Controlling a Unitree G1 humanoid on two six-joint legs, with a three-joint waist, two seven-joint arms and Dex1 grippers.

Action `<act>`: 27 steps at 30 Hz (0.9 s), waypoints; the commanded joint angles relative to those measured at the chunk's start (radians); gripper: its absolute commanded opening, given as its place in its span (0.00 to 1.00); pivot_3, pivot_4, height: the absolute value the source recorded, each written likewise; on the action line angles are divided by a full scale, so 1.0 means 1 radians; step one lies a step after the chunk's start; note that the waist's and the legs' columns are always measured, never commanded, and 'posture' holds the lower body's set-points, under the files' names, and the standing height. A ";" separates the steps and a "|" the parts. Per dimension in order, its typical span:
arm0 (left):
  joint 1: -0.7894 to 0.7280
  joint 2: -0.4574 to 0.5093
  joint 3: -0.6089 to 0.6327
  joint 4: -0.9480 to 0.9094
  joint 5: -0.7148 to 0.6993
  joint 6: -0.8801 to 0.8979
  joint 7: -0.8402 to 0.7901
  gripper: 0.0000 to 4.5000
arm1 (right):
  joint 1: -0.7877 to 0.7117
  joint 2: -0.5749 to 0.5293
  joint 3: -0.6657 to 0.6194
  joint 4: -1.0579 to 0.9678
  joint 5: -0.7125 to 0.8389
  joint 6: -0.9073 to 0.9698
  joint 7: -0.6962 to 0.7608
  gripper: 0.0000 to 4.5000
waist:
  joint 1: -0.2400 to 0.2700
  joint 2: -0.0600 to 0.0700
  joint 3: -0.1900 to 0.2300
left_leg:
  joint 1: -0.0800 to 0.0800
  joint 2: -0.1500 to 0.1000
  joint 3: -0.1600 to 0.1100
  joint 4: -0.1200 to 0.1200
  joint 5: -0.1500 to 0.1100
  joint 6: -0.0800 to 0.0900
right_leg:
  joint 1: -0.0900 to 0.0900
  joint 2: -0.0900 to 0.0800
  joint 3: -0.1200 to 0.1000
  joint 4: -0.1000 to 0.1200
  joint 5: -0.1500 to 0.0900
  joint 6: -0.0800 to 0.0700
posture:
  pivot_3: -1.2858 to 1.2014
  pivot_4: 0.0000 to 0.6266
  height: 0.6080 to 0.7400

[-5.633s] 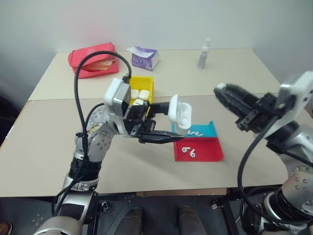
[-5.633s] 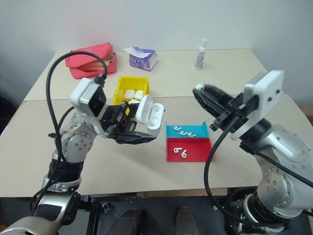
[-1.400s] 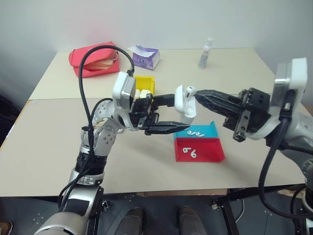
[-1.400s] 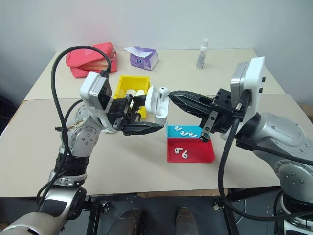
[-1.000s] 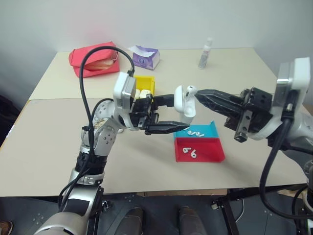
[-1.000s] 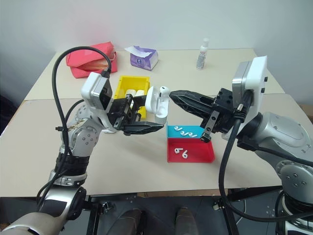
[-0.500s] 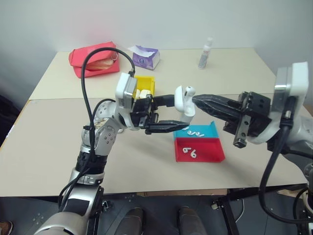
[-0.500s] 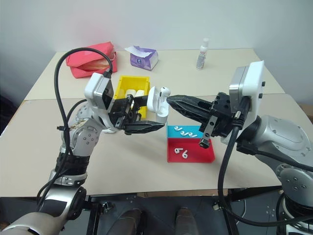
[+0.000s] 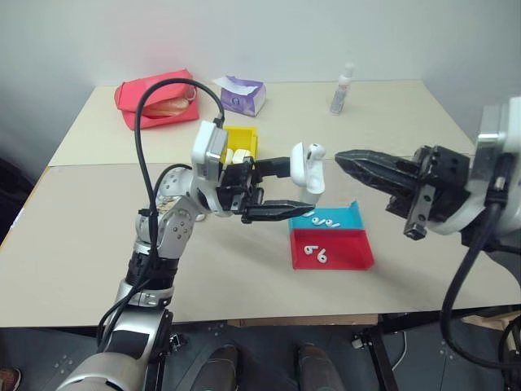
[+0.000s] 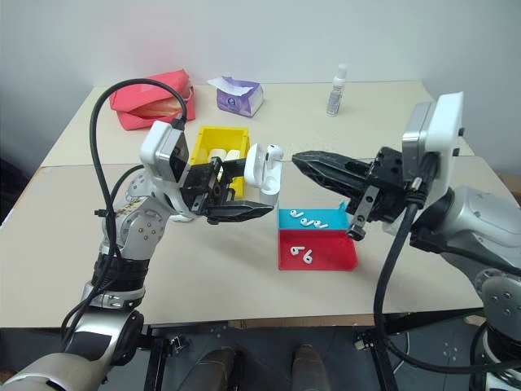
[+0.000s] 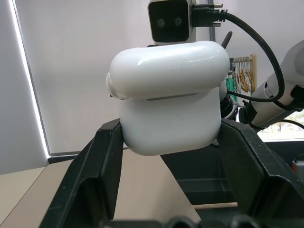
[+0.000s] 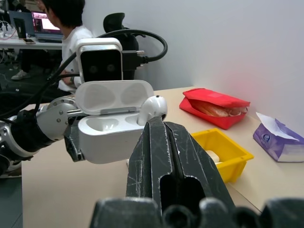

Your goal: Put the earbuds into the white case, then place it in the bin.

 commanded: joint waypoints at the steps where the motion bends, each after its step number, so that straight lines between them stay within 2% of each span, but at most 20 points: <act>1: -0.021 -0.003 0.008 -0.018 -0.006 -0.020 -0.006 0.61 | -0.044 -0.007 0.001 0.019 -0.027 -0.019 0.001 0.01 | 0.000 0.000 0.000 | 0.000 0.000 0.000 0.000 0.000 0.000 | 0.000 0.000 0.000 0.000 0.000 0.000 | 0.52 0.24 1.00; 10: -0.016 -0.005 0.007 -0.030 -0.009 -0.015 -0.001 0.61 | -0.096 0.020 0.062 0.039 -0.072 -0.019 0.014 0.01 | 0.001 0.000 0.000 | 0.000 0.000 0.000 0.000 0.000 0.000 | 0.000 0.000 0.000 0.000 0.000 0.000 | 0.52 0.24 1.00; 27: -0.017 -0.002 0.008 -0.023 -0.006 -0.014 0.004 0.61 | -0.110 0.043 0.070 0.014 -0.055 -0.014 0.031 0.01 | 0.000 0.000 0.000 | 0.000 0.000 0.000 0.000 0.000 0.000 | 0.000 0.000 0.000 0.000 0.000 0.000 | 0.52 0.24 1.00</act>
